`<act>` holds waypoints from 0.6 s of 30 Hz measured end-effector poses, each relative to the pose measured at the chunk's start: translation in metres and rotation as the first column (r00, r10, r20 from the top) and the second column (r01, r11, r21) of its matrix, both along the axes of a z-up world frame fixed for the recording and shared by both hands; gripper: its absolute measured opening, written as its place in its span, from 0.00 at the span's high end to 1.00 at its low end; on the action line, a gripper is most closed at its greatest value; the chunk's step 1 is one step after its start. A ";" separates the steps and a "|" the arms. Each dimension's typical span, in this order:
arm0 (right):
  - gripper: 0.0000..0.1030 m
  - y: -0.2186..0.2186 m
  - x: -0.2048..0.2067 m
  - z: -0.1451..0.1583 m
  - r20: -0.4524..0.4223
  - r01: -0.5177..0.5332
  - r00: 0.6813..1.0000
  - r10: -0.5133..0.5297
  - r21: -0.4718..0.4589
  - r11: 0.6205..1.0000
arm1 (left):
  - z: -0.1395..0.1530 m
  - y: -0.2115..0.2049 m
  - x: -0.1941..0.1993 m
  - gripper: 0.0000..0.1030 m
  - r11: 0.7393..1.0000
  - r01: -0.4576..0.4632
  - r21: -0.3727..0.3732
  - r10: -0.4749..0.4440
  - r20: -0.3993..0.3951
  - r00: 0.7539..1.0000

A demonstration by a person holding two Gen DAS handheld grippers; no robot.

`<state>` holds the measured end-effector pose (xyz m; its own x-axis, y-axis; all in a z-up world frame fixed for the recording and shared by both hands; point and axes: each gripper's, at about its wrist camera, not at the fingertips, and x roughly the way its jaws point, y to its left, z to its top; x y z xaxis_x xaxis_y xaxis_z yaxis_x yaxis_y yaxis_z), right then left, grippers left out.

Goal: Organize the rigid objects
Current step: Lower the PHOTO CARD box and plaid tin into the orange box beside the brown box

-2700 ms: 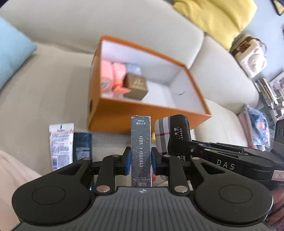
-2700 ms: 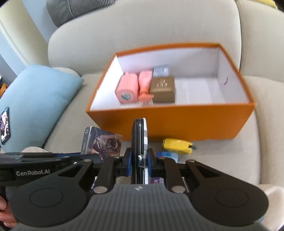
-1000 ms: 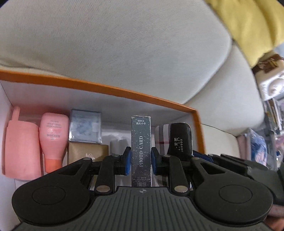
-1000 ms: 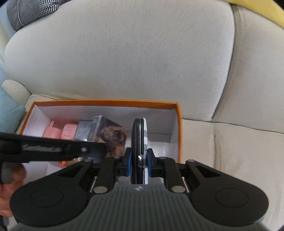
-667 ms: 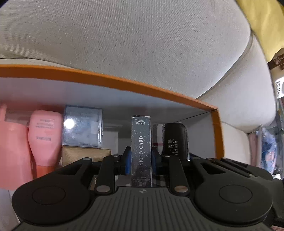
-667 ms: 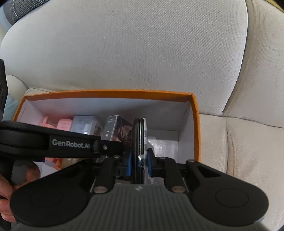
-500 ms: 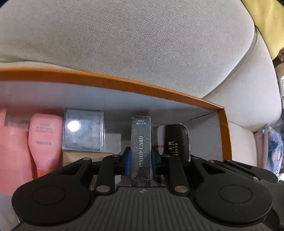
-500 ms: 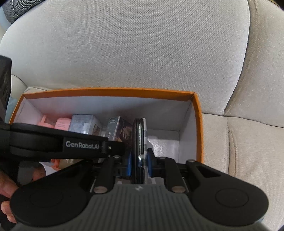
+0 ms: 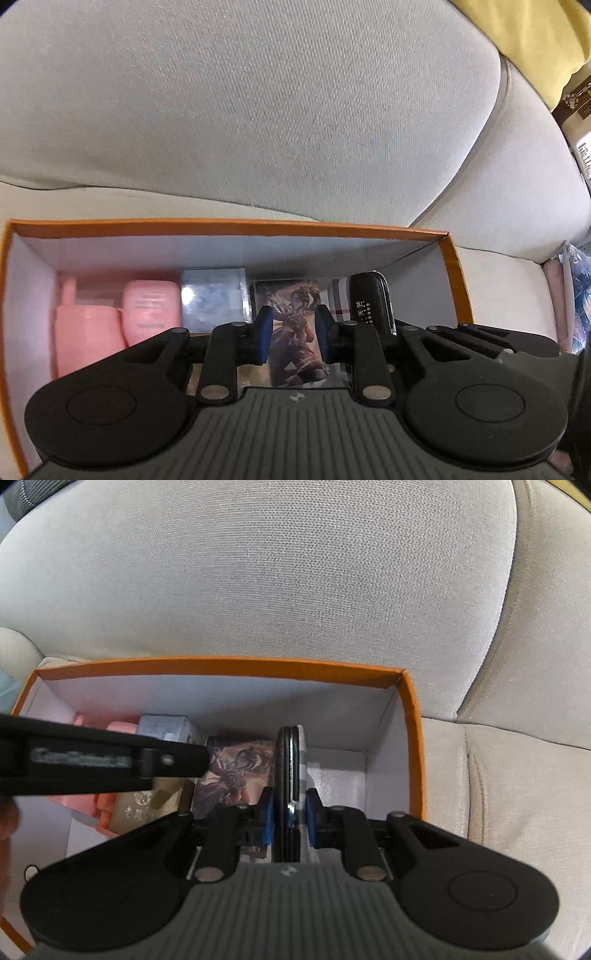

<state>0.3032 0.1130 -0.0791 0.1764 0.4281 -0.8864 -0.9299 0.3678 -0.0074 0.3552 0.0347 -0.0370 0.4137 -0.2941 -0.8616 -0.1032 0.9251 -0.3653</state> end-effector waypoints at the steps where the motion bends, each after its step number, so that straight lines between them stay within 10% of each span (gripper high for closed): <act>1: 0.83 0.002 0.000 0.000 -0.004 0.007 1.000 -0.007 -0.001 1.000 | 0.002 0.001 0.001 0.73 1.000 -0.002 0.002 0.002 0.004 1.000; 18: 0.78 0.017 0.000 -0.001 0.088 -0.074 0.993 0.080 -0.073 0.995 | 0.007 0.020 -0.021 0.73 0.999 -0.033 0.003 0.033 0.025 0.999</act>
